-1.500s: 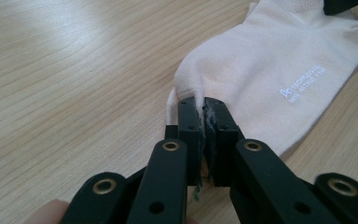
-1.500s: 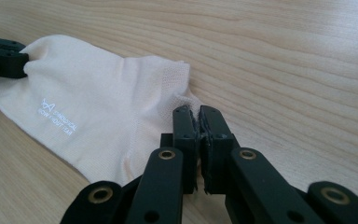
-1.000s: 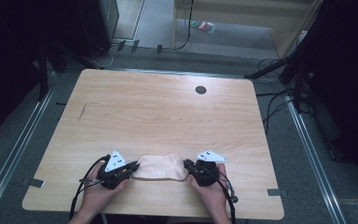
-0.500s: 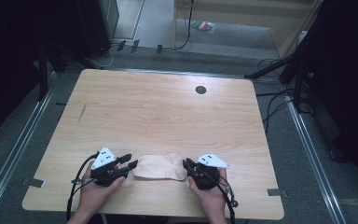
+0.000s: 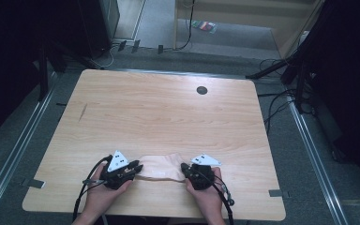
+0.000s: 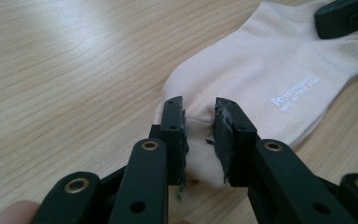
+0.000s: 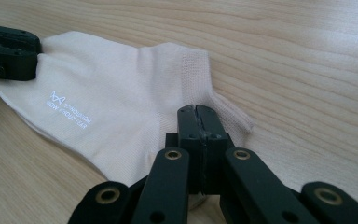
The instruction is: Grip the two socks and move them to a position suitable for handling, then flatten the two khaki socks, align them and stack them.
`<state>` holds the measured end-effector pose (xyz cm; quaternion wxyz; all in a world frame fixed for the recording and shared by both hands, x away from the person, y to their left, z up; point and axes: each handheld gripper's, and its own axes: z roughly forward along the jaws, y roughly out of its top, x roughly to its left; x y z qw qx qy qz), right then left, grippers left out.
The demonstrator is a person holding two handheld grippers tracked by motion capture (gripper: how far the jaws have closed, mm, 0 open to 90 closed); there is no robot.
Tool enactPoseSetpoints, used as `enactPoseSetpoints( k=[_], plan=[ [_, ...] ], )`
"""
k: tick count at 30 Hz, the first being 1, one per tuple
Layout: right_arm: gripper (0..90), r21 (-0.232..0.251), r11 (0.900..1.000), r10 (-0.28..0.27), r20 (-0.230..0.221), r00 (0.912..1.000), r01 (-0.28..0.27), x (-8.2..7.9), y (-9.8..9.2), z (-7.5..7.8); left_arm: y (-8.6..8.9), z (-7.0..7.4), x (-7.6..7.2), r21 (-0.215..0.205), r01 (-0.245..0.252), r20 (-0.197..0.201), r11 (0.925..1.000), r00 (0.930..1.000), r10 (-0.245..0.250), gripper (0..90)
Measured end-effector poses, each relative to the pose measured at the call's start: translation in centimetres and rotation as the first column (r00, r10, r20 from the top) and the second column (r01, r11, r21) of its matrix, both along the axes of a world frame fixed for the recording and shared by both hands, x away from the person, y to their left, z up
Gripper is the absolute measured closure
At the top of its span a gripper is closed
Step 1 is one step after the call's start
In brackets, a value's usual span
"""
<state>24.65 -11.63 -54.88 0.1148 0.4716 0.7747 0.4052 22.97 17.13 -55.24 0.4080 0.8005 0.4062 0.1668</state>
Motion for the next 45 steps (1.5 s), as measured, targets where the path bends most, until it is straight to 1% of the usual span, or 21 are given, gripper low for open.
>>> enactPoseSetpoints(
  k=[4, 12, 14, 15, 16, 17, 18, 19, 20, 23, 24, 25, 27, 29, 30, 31, 36, 37, 40, 42, 45],
  plan=[
    [90.0, 0.002, 1.0, -0.004, -0.008, 1.0, 0.004, 0.1, 0.0, 0.0, -0.2, 0.0, 0.0, 0.021, -0.003, 0.01, 0.9998, 0.9999, 0.003, 74.0],
    [90.0, 0.001, 1.0, -0.003, -0.006, 1.0, 0.003, 0.1, 0.0, 0.0, 0.0, 0.0, 0.3, 0.0, 0.0, -0.01, 1.0, 0.9999, 0.0, 73.9],
    [87.6, 0.008, 1.0, -0.002, -0.011, 0.9999, 0.002, 0.1, -0.1, 0.1, 0.4, 0.0, 0.4, -0.042, 0.011, -0.025, 0.9991, 0.9996, -0.012, 71.0],
    [83.1, 0.023, 1.0, -0.002, -0.01, 1.0, 0.002, 0.1, -0.2, 0.1, 0.6, 0.0, 0.4, -0.075, 0.015, -0.029, 0.9971, 0.9994, -0.018, 65.4],
    [83.1, 0.023, 1.0, -0.002, -0.01, 1.0, 0.002, 0.1, -0.2, 0.1, 0.6, 0.0, 0.4, -0.075, 0.015, -0.029, 0.9971, 0.9994, -0.018, 59.7],
    [74.9, 0.087, 0.996, 0.013, 0.01, 0.9999, -0.014, -0.1, -0.5, 0.3, 1.4, 0.1, 0.3, -0.153, 0.023, -0.008, 0.9879, 0.9997, -0.024, 55.9],
    [70.4, 0.099, 0.995, 0.011, 0.021, 0.9997, -0.013, -0.2, -0.7, 0.5, 1.8, 0.2, 0.4, -0.191, 0.011, 0.0, 0.9816, 0.9999, -0.011, 50.1],
    [65.2, 0.102, 0.995, 0.009, 0.039, 0.9992, -0.013, -0.2, -0.8, 0.7, 1.8, 0.2, 0.4, -0.191, 0.011, 0.0, 0.9816, 0.9999, -0.011, 45.9],
    [60.3, 0.101, 0.995, 0.008, 0.066, 0.9978, -0.015, -0.3, -0.9, 0.9, 2.5, 0.3, 0.5, -0.234, -0.004, 0.005, 0.9722, 1.0, 0.006, 43.0],
    [46.8, 0.096, 0.995, 0.011, 0.128, 0.9918, -0.023, -0.3, -1.2, 1.3, 3.2, 0.6, 0.5, -0.264, -0.021, 0.029, 0.9644, 0.9992, 0.029, 34.8],
    [46.8, 0.096, 0.995, 0.011, 0.128, 0.9918, -0.023, -0.3, -1.2, 1.3, 3.2, 0.6, 0.5, -0.264, -0.021, 0.029, 0.9644, 0.9992, 0.029, 32.2],
    [37.6, 0.087, 0.996, 0.002, 0.151, 0.9885, -0.016, -0.3, -1.4, 1.5, 3.6, 1.0, 0.3, -0.267, -0.035, 0.049, 0.963, 0.9976, 0.05, 29.3],
    [29.7, 0.09, 0.996, -0.005, 0.162, 0.9869, -0.01, -0.3, -1.7, 1.6, 4.0, 1.3, 0.2, -0.271, -0.053, 0.065, 0.9611, 0.9952, 0.073, 24.4],
    [19.6, 0.099, 0.995, -0.01, 0.148, 0.9889, -0.004, -0.2, -1.9, 1.9, 4.3, 1.6, 0.1, -0.266, -0.076, 0.073, 0.9611, 0.9925, 0.098, 18.4],
    [19.6, 0.099, 0.995, -0.01, 0.148, 0.9889, -0.004, -0.2, -1.9, 1.9, 4.3, 1.6, 0.1, -0.266, -0.076, 0.073, 0.9611, 0.9925, 0.098, 16.3],
    [14.9, 0.134, 0.991, -0.006, 0.143, 0.9897, -0.013, -0.2, -2.1, 2.3, 4.6, 1.7, 0.1, -0.264, -0.096, 0.08, 0.9596, 0.9894, 0.121, 15.0],
    [6.6, 0.122, 0.992, -0.008, 0.173, 0.9848, -0.013, -0.4, -2.6, 2.8, 5.4, 2.1, 0.1, -0.28, -0.12, 0.086, 0.9525, 0.9851, 0.149, 10.4],
    [6.4, 0.119, 0.993, -0.008, 0.174, 0.9847, -0.013, -0.4, -2.8, 2.9, 5.6, 2.1, 0.1, -0.271, -0.116, 0.088, 0.9556, 0.9855, 0.145, 8.1],
    [6.3, 0.118, 0.993, -0.023, 0.165, 0.986, 0.003, -0.3, -3.3, 2.9, 5.9, 2.2, 0.1, -0.265, -0.136, 0.084, 0.9548, 0.9831, 0.163, 6.8],
    [5.7, 0.13, 0.991, -0.034, 0.165, 0.9856, 0.013, -0.2, -4.0, 3.1, 6.7, 2.3, 0.1, -0.273, -0.157, 0.073, 0.9492, 0.9804, 0.183, 6.8],
    [5.7, 0.127, 0.992, -0.045, 0.157, 0.9866, 0.025, 0.0, -4.6, 3.2, 7.5, 2.4, 0.2, -0.269, -0.178, 0.077, 0.9466, 0.9756, 0.206, 6.8]
  ],
)
